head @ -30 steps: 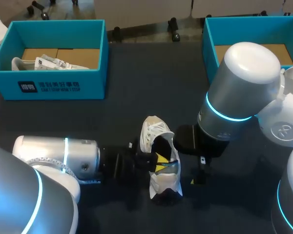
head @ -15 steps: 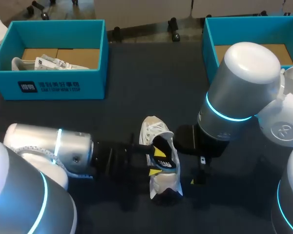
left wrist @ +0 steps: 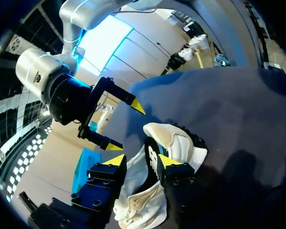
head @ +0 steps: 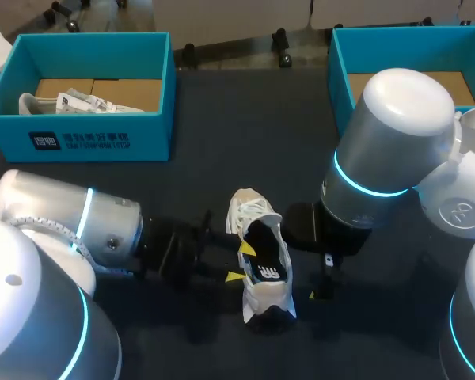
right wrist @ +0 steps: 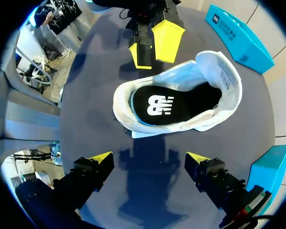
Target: Take the shoe out of the shoebox, open the shoe tongue, remove and reinsert the insole, then place the shoe into the shoebox
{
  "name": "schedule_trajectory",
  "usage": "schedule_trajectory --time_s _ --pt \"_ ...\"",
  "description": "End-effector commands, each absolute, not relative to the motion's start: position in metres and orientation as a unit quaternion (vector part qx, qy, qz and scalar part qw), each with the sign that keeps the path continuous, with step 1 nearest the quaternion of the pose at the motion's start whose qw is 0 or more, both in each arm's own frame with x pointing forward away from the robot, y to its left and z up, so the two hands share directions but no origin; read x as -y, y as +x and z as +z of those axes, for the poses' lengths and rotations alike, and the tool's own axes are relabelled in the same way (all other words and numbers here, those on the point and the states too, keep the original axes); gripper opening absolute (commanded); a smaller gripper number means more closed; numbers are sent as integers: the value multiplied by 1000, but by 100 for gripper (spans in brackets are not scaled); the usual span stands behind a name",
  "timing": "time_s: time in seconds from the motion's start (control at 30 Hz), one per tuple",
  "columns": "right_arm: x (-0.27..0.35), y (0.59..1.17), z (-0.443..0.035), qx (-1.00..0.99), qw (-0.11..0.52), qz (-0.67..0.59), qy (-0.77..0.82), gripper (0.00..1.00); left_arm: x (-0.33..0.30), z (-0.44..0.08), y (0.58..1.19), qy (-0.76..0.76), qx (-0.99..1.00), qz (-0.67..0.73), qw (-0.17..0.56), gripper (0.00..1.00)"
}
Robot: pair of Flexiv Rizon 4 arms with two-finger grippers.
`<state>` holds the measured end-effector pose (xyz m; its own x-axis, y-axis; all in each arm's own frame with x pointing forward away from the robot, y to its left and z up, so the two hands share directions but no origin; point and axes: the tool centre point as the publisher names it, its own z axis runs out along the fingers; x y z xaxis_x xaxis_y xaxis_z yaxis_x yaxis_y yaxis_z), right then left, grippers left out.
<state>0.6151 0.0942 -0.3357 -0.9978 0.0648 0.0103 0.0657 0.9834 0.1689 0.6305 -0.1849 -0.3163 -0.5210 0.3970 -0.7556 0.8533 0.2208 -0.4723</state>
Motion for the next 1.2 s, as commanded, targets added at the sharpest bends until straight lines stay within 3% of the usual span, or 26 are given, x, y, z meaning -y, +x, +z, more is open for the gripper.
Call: schedule_trajectory --time_s 0.03,0.17,0.63,1.2 --pt "-94 614 -337 996 1 -86 -33 100 171 -300 632 460 -754 -424 201 30" --pt "-88 615 -332 996 12 -86 -26 100 162 -290 632 478 -760 -404 177 0" --pt "-26 608 -300 997 20 -73 -8 100 136 -267 623 554 -768 -307 89 0" --pt "-2 613 -288 995 12 -95 -1 100 136 -267 623 554 -768 -307 89 0"
